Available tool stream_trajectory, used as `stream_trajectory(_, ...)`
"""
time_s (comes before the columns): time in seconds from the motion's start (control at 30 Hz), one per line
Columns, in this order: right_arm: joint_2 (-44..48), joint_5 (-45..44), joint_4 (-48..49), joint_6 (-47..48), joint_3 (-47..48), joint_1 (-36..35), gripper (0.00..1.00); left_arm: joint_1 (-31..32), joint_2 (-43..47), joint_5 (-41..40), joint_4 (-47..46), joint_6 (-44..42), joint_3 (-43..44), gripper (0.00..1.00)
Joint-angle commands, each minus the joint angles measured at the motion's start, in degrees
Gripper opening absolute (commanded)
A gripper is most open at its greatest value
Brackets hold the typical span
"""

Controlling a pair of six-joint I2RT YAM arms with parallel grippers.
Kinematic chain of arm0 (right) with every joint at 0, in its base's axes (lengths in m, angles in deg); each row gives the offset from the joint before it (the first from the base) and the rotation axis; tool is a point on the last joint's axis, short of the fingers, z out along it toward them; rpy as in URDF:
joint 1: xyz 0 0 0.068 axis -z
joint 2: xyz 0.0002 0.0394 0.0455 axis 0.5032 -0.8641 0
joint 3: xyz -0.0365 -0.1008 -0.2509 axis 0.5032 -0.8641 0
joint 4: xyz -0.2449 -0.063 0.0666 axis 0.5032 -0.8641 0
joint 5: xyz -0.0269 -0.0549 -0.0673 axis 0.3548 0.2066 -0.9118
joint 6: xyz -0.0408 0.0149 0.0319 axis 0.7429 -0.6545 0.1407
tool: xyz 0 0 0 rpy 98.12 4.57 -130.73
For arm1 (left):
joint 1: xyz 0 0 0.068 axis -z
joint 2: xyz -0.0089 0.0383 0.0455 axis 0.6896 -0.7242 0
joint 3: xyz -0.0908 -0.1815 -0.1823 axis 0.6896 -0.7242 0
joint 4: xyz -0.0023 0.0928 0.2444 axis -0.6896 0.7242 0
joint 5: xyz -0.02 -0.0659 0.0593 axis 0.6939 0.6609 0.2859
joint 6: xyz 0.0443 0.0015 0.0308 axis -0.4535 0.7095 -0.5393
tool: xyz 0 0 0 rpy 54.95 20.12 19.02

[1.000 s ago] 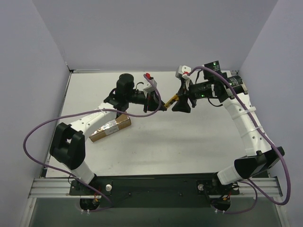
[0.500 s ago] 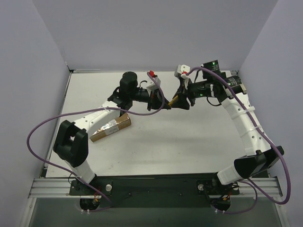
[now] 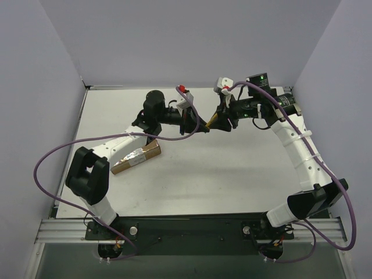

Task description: Unpack the express box

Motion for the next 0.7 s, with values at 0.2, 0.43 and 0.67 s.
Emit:
stream_trajectory(0.2,-1.38,1.71,-0.46,0.15,0.2,-0.87,0.24,-0.89,-1.16,-1.41,-8.06,3.89,0.68,0.0)
stream_trajectory(0.43,-2.53,-6.96,4.35,-8.69,0.82,-0.18,0.0,-1.07,-1.87,-4.47,2.54,-2.34,3.93,0.08)
stream_trajectory(0.67,0.36,-20.7,14.66,-28.77,-2.87,6.77,0.0,-12.29,6.02,-22.53,29.94,-18.21,5.6,0.46)
